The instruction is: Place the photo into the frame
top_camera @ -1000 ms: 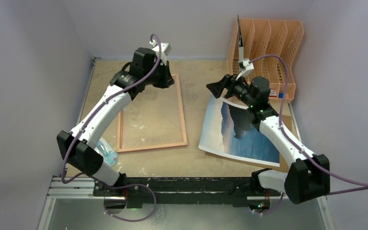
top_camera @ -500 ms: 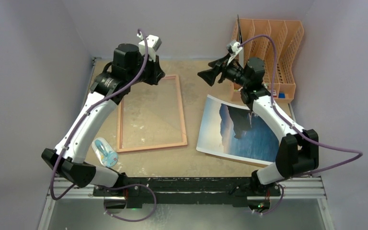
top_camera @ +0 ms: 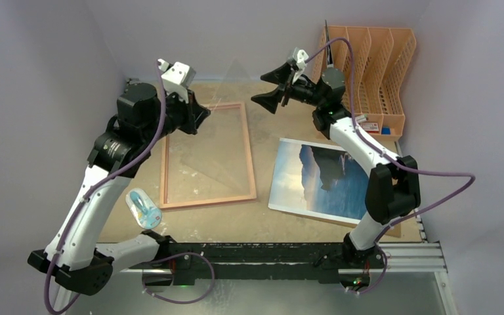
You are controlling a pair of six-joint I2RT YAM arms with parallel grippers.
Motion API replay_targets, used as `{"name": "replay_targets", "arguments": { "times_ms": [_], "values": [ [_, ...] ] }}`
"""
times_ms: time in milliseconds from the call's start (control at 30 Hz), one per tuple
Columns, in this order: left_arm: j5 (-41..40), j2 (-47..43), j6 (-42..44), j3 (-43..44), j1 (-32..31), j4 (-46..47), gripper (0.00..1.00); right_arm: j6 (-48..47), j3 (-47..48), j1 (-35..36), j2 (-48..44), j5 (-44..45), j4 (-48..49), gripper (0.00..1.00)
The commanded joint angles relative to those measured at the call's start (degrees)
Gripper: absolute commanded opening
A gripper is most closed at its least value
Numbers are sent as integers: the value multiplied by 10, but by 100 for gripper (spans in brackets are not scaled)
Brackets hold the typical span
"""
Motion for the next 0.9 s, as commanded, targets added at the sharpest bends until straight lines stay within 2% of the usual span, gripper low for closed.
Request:
{"name": "replay_targets", "arguments": {
  "times_ms": [0, 233, 333, 500, 700, 800, 867],
  "values": [
    [18, -36, 13, -4, 0, 28, 0, -43, 62, 21, 16, -56, 4, 87],
    [59, -93, 25, -49, 0, 33, 0, -126, 81, 30, 15, -120, -65, 86],
    [69, -108, 30, -62, 0, 34, 0, -171, 90, 30, 11, -173, -122, 86],
    [74, -116, 39, -68, 0, 33, 0, -300, 144, 32, 27, -207, -302, 86],
    [73, -118, 40, -65, 0, 34, 0, -446, 200, 32, 40, -238, -514, 79],
    [76, -123, 52, -65, 0, 28, 0, -601, 249, 32, 56, -260, -678, 76],
    [73, -127, 57, -65, 0, 24, 0, -664, 279, 32, 71, -262, -767, 72]
  ]
}}
